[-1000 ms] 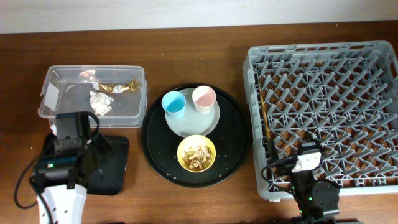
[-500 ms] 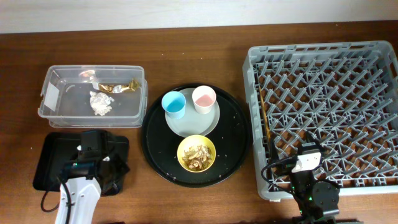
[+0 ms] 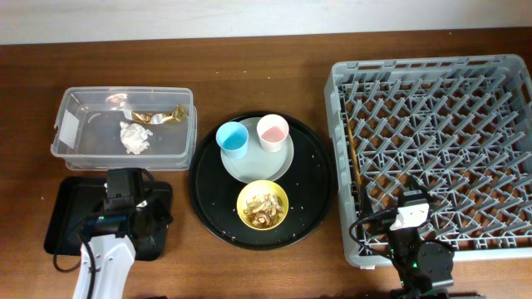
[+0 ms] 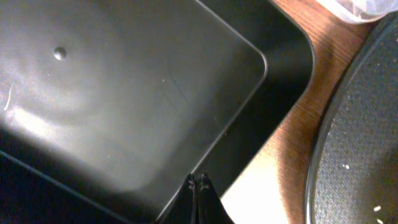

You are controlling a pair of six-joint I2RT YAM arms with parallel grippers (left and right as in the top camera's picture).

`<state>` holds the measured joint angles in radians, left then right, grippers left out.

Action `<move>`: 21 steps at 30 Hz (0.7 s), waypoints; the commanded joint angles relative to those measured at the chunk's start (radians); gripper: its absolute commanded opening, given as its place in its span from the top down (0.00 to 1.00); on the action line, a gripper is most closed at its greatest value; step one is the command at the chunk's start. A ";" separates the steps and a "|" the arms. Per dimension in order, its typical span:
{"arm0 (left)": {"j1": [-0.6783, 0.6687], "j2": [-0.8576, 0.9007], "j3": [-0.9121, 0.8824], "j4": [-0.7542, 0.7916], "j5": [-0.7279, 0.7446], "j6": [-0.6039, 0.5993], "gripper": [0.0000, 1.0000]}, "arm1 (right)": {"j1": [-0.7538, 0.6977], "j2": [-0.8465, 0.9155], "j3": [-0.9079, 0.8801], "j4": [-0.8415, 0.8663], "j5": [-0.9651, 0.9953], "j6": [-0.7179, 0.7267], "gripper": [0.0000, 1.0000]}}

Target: Sort waste into correct bins and load items into the dishwasher rack

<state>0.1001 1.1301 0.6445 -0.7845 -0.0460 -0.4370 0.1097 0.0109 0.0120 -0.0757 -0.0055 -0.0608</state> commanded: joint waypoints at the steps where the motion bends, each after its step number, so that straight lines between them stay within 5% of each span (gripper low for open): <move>1: -0.001 0.055 -0.021 0.031 0.004 0.016 1.00 | 0.007 -0.006 -0.006 -0.003 -0.006 -0.002 0.02; 5: -0.001 0.116 -0.021 0.101 0.164 0.016 1.00 | 0.007 -0.006 -0.006 -0.003 -0.006 -0.002 0.02; 12: -0.001 0.113 -0.010 0.195 0.188 0.061 0.99 | 0.007 -0.006 -0.006 -0.003 -0.006 -0.002 0.02; 21: -0.005 0.007 0.322 0.066 0.168 0.121 0.78 | 0.007 -0.006 -0.006 -0.003 -0.006 -0.002 0.02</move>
<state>0.1005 1.1961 0.8539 -0.6823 0.1116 -0.3363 0.1097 0.0109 0.0120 -0.0757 -0.0055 -0.0605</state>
